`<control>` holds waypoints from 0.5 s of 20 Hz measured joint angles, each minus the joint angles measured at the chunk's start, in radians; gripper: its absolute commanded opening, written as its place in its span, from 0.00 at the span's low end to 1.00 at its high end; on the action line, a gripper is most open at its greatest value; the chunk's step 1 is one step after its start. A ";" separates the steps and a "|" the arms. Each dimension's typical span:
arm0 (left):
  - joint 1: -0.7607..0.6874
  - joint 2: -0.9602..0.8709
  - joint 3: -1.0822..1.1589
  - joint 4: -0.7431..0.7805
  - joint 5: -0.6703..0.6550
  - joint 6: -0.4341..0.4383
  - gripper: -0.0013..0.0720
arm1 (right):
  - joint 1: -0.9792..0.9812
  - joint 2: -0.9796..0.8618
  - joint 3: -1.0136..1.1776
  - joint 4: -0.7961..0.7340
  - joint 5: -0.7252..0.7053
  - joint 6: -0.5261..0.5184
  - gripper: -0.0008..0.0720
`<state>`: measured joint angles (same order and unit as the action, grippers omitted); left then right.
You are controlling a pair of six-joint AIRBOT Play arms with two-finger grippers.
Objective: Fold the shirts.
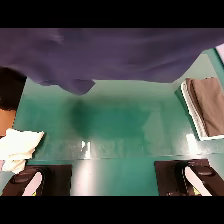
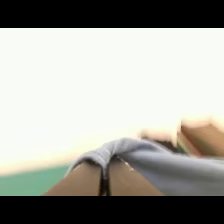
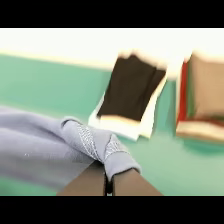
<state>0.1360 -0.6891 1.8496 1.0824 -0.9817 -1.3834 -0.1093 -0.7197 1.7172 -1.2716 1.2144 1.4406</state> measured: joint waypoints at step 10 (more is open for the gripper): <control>0.002 -0.120 -0.019 0.017 -0.136 -0.035 0.05 | 0.000 -0.227 0.208 -0.012 0.326 0.081 0.04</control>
<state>0.1379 -0.8089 1.8309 1.0992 -1.1179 -1.4185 -0.1093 -0.9470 1.9255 -1.2835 1.5406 1.5215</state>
